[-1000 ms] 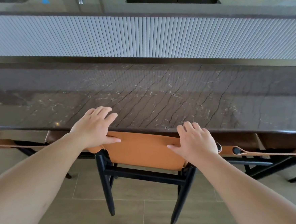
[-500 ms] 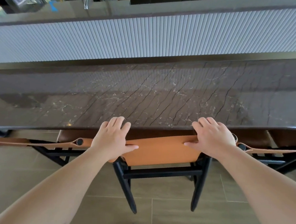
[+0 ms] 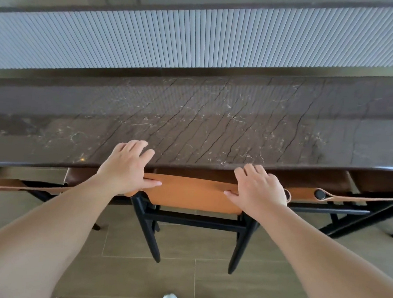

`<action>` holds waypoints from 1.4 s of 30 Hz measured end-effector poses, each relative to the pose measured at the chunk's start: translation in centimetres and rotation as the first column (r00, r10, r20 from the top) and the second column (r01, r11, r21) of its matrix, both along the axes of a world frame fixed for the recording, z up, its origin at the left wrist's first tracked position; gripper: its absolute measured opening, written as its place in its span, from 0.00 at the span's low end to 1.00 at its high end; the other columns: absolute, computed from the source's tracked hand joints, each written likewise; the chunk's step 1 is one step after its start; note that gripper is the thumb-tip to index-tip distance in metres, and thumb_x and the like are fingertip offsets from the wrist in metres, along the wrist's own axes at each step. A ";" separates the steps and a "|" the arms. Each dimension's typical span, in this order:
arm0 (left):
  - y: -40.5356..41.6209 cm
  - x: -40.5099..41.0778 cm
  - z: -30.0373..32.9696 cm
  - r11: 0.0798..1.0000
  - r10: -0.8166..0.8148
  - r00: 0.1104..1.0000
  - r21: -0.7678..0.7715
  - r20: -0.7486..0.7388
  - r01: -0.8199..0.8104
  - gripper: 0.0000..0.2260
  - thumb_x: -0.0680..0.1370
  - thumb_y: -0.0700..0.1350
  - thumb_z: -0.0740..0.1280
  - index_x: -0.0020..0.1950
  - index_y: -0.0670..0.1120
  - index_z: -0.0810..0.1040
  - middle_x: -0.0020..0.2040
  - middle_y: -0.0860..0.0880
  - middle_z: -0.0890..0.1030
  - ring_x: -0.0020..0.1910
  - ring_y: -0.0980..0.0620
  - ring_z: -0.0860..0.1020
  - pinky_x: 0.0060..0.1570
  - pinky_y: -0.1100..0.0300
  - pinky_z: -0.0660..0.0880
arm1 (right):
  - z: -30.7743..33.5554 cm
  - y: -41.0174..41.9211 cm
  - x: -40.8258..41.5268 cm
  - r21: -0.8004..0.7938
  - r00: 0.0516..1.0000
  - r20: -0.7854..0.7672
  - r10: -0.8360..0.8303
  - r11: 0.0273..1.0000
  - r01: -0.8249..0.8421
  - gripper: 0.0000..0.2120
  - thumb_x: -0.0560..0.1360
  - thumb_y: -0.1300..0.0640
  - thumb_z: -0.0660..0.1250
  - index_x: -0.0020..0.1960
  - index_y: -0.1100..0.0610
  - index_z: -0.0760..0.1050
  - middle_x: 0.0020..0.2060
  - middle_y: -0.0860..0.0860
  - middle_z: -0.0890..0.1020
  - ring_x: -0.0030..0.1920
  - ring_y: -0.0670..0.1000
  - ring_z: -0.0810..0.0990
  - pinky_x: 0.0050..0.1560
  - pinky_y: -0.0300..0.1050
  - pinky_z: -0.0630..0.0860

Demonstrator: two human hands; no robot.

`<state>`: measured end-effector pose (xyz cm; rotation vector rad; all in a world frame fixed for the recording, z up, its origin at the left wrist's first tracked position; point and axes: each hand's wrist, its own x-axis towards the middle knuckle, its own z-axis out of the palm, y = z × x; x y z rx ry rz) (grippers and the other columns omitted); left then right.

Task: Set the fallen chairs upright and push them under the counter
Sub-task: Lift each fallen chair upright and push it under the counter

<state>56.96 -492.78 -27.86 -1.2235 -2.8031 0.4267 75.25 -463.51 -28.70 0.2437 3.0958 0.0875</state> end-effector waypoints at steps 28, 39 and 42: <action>3.9 4.9 -1.9 0.988 -0.054 0.995 0.139 -0.084 0.065 0.34 0.71 0.71 0.62 0.62 0.44 0.73 0.63 0.40 0.74 0.63 0.40 0.73 0.58 0.44 0.73 | -0.7 5.9 0.3 0.083 0.999 0.032 -0.002 0.997 -0.001 0.29 0.71 0.28 0.57 0.58 0.50 0.72 0.51 0.48 0.76 0.54 0.52 0.74 0.48 0.47 0.76; -0.4 -1.1 -3.2 0.991 -0.106 0.990 0.074 -0.089 0.113 0.36 0.70 0.73 0.63 0.57 0.42 0.77 0.61 0.40 0.75 0.62 0.40 0.72 0.61 0.43 0.69 | -2.1 -0.4 -0.9 0.024 1.000 0.012 -0.009 1.000 0.008 0.23 0.75 0.34 0.61 0.53 0.53 0.73 0.47 0.50 0.78 0.50 0.54 0.76 0.42 0.47 0.73; -0.2 -1.4 -3.2 0.990 -0.089 0.991 0.097 -0.101 0.098 0.36 0.69 0.73 0.64 0.59 0.42 0.75 0.62 0.41 0.74 0.62 0.41 0.71 0.62 0.44 0.68 | -1.7 0.1 -1.6 0.033 1.000 0.005 0.001 0.999 -0.001 0.24 0.75 0.33 0.61 0.55 0.53 0.73 0.49 0.50 0.77 0.51 0.54 0.76 0.43 0.46 0.72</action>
